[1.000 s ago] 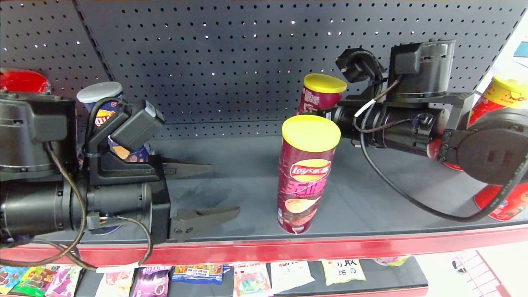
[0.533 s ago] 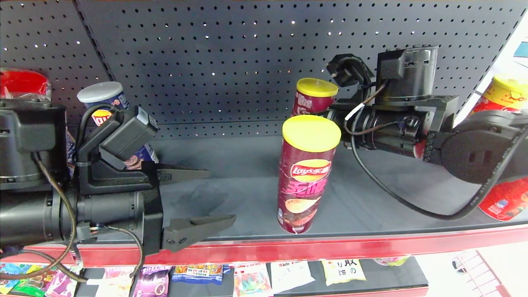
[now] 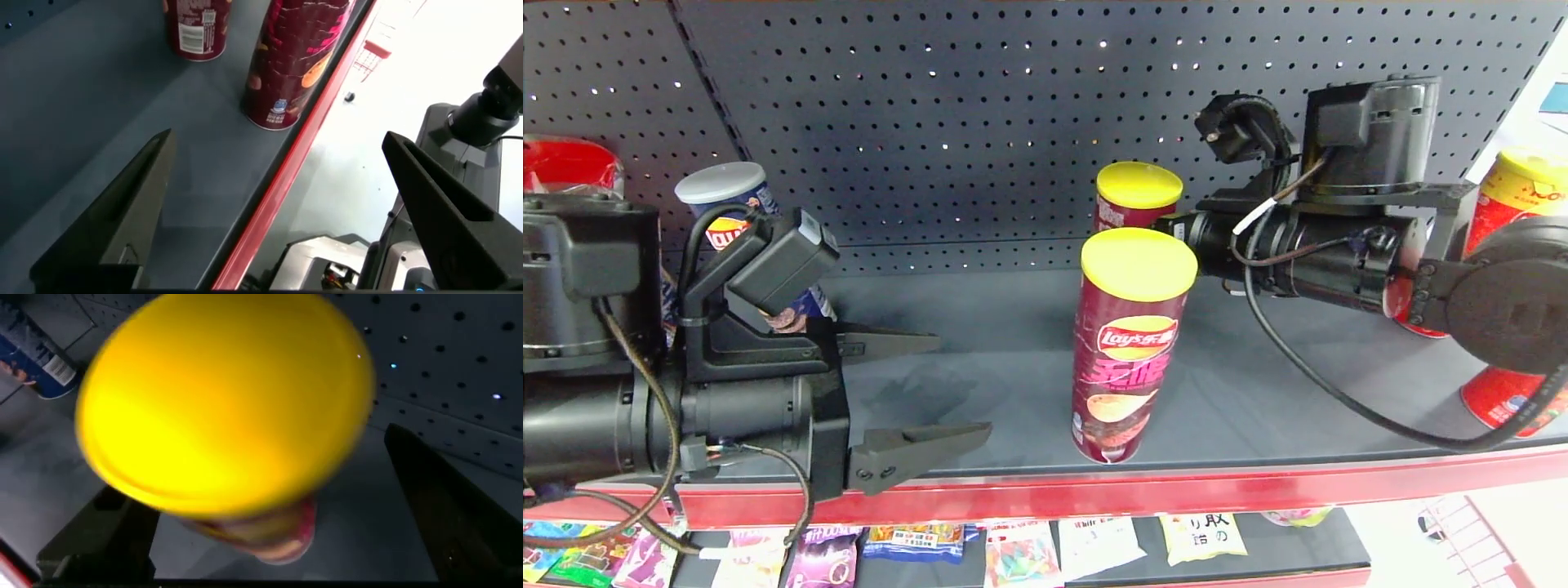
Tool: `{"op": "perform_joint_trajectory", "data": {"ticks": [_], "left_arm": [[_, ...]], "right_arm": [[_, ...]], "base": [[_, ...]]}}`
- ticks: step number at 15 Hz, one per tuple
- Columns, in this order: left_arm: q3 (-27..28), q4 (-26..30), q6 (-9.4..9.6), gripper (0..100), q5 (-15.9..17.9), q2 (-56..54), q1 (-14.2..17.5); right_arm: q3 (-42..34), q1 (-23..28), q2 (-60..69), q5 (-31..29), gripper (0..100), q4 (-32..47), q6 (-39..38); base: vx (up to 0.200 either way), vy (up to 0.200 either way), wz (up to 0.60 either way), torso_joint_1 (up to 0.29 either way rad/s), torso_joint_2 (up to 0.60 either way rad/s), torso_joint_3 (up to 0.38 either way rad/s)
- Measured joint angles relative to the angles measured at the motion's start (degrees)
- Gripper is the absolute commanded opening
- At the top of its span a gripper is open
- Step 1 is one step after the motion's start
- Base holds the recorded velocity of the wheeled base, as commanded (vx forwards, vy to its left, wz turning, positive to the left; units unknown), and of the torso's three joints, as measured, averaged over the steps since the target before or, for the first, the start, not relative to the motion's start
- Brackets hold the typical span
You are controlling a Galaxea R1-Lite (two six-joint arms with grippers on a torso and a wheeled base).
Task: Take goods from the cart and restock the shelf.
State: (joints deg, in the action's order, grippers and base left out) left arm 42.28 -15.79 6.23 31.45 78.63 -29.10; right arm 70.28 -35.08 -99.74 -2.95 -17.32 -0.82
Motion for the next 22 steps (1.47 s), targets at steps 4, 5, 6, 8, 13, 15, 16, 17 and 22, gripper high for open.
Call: {"op": "perform_joint_trajectory", "data": {"ticks": [4,5,6,8,13,15,16,17,22], "left_arm": [[0.37,-0.06,0.0,100,0.0,0.85,-0.09],[0.72,-0.16,0.0,100,0.02,1.17,-0.11],[0.99,-0.17,0.0,100,0.02,1.49,-0.09],[1.35,-0.27,0.01,100,0.02,2.02,-0.11],[1.51,-0.28,0.0,100,0.0,3.15,-0.48],[1.49,-0.3,0.04,100,-0.04,3.67,-0.59],[1.29,-0.28,0.04,100,-0.12,4.28,-0.59],[1.16,-0.28,0.11,100,-0.45,5.08,-0.67],[1.9,-0.33,0.52,100,-8.57,11.36,-3.67]], "right_arm": [[-5.1,0.35,4.6,-0.02,100,0.02,0.02],[-6.36,0.37,5.67,-0.02,100,0.0,0.02],[-7.47,0.39,6.67,-0.05,100,-0.02,0.02],[-9.45,0.46,8.62,-0.02,100,-0.05,0.02],[-16.07,2.36,14.25,-0.2,100,0.04,0.0],[-17.94,3.25,16.2,-0.52,100,0.09,0.02],[-19.54,3.64,17.36,-0.9,100,0.06,0.02],[-22.54,4.06,19.35,-1.28,100,0.09,0.02],[-36.52,4.02,31.26,-1.72,100,0.39,0.16]], "base": [[0.0,0.0,0.0,0.0,0.0,0.0],[0.0,0.0,0.0,0.0,0.0,0.0],[0.0,0.0,0.0,0.0,0.0,0.0],[0.0,0.0,0.0,0.0,0.0,0.0],[0.0,0.0,0.0,0.0,0.0,0.0],[0.0,0.0,0.0,0.0,0.0,0.0],[0.0,0.0,0.0,0.0,0.0,0.0],[0.0,0.0,0.0,0.0,0.0,0.0],[0.0,0.0,0.0,0.0,0.0,0.0]]}}
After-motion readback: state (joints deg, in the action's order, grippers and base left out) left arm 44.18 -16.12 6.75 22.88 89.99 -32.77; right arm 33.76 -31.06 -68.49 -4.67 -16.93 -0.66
